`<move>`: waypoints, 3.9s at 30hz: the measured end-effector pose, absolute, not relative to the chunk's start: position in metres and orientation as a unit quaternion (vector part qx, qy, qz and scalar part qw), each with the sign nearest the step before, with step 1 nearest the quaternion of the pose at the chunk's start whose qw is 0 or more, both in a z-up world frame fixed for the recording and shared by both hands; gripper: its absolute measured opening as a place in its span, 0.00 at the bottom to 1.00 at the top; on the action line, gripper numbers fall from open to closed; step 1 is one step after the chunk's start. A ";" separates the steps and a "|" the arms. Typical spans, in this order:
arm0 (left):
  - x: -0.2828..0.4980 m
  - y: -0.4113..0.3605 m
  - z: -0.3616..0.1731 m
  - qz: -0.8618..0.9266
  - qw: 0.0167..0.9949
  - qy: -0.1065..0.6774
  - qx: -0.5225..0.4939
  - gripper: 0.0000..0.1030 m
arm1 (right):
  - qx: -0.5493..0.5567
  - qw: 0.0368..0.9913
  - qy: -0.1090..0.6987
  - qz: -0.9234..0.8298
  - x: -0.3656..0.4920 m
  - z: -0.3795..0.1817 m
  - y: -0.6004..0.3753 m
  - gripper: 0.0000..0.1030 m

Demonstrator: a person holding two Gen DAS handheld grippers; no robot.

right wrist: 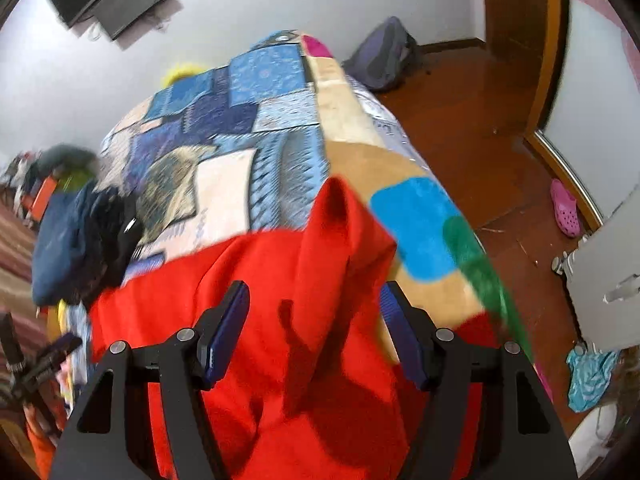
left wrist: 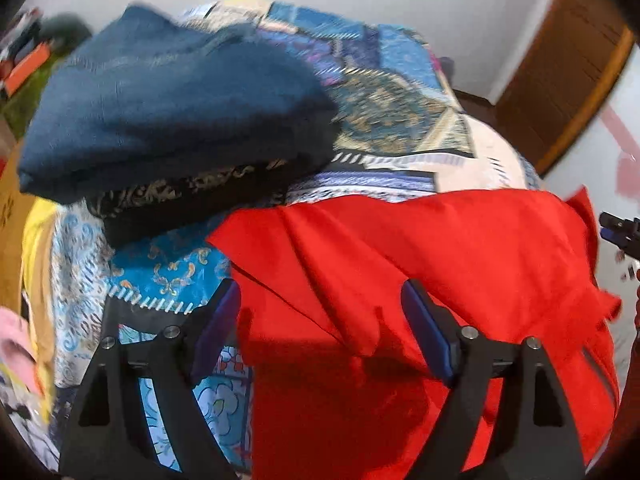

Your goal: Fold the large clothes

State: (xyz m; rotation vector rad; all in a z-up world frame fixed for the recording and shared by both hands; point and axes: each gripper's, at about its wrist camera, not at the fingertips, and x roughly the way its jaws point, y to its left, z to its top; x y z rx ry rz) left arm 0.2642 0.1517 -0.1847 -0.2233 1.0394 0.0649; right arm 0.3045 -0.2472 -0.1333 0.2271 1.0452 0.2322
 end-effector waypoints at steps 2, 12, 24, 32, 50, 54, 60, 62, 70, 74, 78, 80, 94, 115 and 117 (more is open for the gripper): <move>0.273 0.153 -0.202 0.042 0.851 0.512 -0.112 0.79 | 0.125 0.845 0.509 0.102 0.321 -0.145 -0.252 0.62; 0.273 0.163 -0.244 0.063 0.830 0.542 -0.116 0.83 | 0.211 0.822 0.528 0.018 0.334 -0.181 -0.327 0.62; 0.237 0.220 -0.199 0.151 0.856 0.463 -0.174 0.83 | 0.208 0.833 0.510 0.049 0.296 -0.143 -0.340 0.62; 0.242 0.232 -0.221 0.079 0.827 0.479 -0.283 0.83 | 0.170 0.826 0.523 0.125 0.297 -0.150 -0.289 0.64; 0.271 0.204 -0.279 -0.031 0.756 0.495 -0.428 0.70 | 0.216 0.779 0.564 0.171 0.313 -0.201 -0.258 0.54; 0.270 0.199 -0.271 -0.038 0.770 0.490 -0.407 0.25 | 0.227 0.785 0.550 0.173 0.307 -0.190 -0.260 0.21; 0.268 0.179 -0.231 -0.036 0.816 0.467 -0.337 0.15 | 0.223 0.817 0.501 0.179 0.295 -0.151 -0.259 0.14; 0.266 0.173 -0.205 -0.041 0.836 0.446 -0.317 0.15 | 0.223 0.827 0.481 0.187 0.292 -0.134 -0.257 0.14; 0.260 0.158 -0.098 -0.058 0.900 0.353 -0.249 0.14 | 0.203 0.857 0.417 0.224 0.298 -0.068 -0.232 0.13; 0.271 0.158 -0.057 -0.055 0.923 0.317 -0.212 0.14 | 0.194 0.871 0.383 0.238 0.309 -0.038 -0.221 0.13; 0.301 0.167 -0.045 -0.042 0.930 0.309 -0.195 0.14 | 0.178 0.885 0.364 0.231 0.328 -0.027 -0.209 0.13; 0.319 0.169 -0.049 -0.035 0.929 0.316 -0.191 0.14 | 0.177 0.885 0.366 0.226 0.344 -0.033 -0.203 0.13; 0.424 0.197 -0.172 0.006 0.885 0.437 -0.163 0.18 | 0.102 0.859 0.486 0.124 0.439 -0.162 -0.178 0.16; 0.327 0.184 -0.102 0.053 0.910 0.405 -0.076 0.56 | 0.025 0.886 0.431 0.170 0.335 -0.070 -0.196 0.54; 0.310 0.187 -0.097 0.054 0.910 0.404 -0.074 0.64 | 0.011 0.894 0.416 0.166 0.320 -0.061 -0.197 0.58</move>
